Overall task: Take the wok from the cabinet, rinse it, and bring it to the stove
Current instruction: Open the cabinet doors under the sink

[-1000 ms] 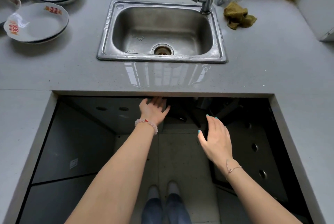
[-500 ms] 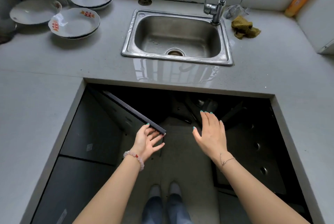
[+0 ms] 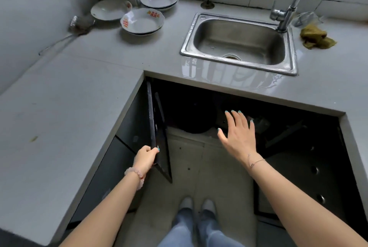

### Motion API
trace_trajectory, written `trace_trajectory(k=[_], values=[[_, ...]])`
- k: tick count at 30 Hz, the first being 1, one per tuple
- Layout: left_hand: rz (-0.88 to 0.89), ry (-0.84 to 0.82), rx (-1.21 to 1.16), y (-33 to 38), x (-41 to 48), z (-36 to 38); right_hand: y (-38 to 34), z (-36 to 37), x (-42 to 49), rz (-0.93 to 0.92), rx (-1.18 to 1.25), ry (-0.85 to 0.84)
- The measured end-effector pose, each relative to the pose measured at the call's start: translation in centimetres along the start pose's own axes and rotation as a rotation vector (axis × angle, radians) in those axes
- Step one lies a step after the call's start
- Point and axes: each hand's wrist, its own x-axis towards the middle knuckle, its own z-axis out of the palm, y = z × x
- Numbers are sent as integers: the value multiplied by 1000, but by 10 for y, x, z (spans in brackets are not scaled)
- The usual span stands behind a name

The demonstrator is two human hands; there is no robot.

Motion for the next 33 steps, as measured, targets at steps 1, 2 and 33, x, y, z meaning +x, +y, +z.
trace_trajectory(k=[1,2,33], values=[[12,43,57,-4,-1,-7,-4,0,0,-12,4,-4],[19,82,124,-7,-3,-14,-7,1,0,-25,5,-6],[694,389,1127,41,-11,53,22,17,12,-20,9,-75]])
